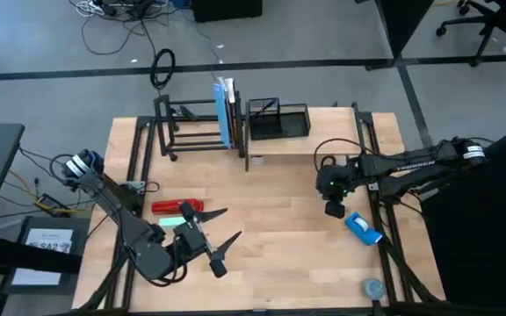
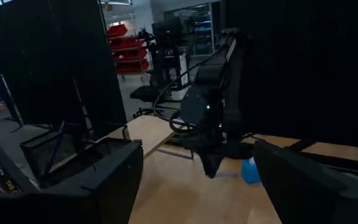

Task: Stock shelves
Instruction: Remove the violet pen from the pen holder of the black desk organizer, then remove the blue pen from the pen holder of the black desk organizer

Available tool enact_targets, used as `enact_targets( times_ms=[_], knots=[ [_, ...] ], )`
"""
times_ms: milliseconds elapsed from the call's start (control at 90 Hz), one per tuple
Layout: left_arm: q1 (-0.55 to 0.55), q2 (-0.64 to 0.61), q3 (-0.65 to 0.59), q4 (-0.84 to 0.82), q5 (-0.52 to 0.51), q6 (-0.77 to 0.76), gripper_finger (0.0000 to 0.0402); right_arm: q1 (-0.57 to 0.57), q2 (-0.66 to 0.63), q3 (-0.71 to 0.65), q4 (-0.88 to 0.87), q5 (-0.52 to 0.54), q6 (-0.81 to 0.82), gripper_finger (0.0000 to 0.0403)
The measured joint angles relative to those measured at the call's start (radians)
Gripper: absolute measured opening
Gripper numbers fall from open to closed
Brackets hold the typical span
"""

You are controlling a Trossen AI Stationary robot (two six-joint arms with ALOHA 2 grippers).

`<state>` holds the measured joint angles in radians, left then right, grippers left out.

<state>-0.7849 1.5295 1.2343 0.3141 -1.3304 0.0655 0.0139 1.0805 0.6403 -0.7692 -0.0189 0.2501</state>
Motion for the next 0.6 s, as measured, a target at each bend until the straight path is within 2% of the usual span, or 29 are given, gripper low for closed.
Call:
enact_targets(
  times_ms=[189, 322, 467, 600],
  knots=[
    [0.000, 0.000, 0.000, 0.000, 0.000, 0.000, 0.0284, 0.000, 0.000, 0.005, -0.005, 0.022, 0.009, 0.0113],
    [0.000, 0.000, 0.000, -0.001, 0.000, 0.000, 0.0284, 0.000, 0.000, 0.063, 0.042, 0.017, 0.012, 0.0158],
    [0.000, 0.000, 0.000, -0.008, 0.000, 0.005, 0.0284, -0.001, 0.000, 0.140, 0.372, 0.018, 0.027, 0.0187],
    [0.008, 0.000, 0.000, -0.023, 0.000, 0.009, 0.0284, -0.075, 0.012, 0.215, 0.692, 0.103, -0.010, 0.0199]
  ],
)
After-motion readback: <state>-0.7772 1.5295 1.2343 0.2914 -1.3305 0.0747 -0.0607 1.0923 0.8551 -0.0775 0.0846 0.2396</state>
